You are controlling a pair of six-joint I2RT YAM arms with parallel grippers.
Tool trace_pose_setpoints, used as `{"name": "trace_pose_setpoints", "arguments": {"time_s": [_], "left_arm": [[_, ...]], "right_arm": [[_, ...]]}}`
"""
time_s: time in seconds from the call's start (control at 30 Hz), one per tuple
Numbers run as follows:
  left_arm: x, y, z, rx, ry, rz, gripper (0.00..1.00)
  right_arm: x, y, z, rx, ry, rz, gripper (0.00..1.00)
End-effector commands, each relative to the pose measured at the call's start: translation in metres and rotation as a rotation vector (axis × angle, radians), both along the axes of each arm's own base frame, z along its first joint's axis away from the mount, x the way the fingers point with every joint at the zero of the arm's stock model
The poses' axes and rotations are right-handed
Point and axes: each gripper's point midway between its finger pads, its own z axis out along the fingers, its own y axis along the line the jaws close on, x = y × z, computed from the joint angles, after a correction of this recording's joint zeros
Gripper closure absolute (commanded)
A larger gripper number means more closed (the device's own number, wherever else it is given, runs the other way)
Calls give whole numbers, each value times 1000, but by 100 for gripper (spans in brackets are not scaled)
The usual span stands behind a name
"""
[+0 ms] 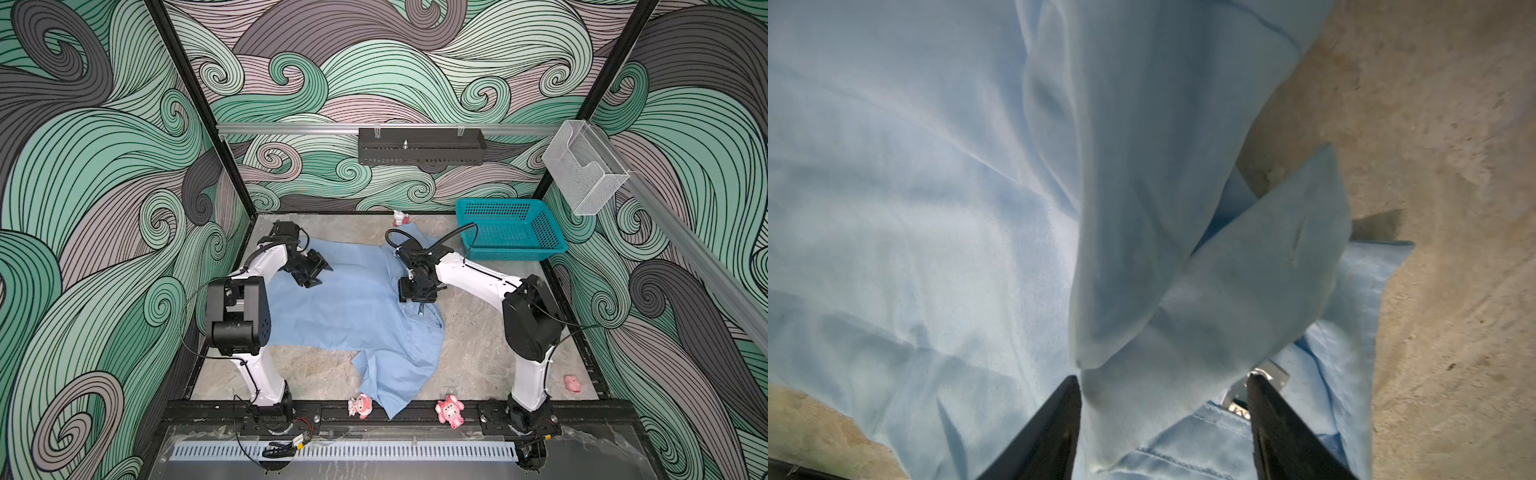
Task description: Fold and stack the long sleeve shirts
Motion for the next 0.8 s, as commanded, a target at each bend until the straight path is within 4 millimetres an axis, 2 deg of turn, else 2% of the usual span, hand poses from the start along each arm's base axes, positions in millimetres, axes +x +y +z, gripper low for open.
{"name": "trace_pose_setpoints", "arguments": {"time_s": [0.0,0.33,0.53,0.6,0.63,0.77], "left_arm": [[-14,17,2,60,7,-21,42],[-36,26,-16,109,76,-52,43],[-43,32,-21,122,95,-49,45],[-43,34,-21,129,97,-47,47],[-43,35,-21,132,97,-45,48],[-46,44,-24,165,124,-40,57]], "right_arm": [[6,-3,0,38,19,-68,36],[27,-18,-2,229,16,-297,34],[34,-19,-7,311,22,-365,38],[39,-18,-6,335,16,-377,44],[43,-19,-6,343,11,-387,50],[59,-38,5,341,-45,-426,87]]}}
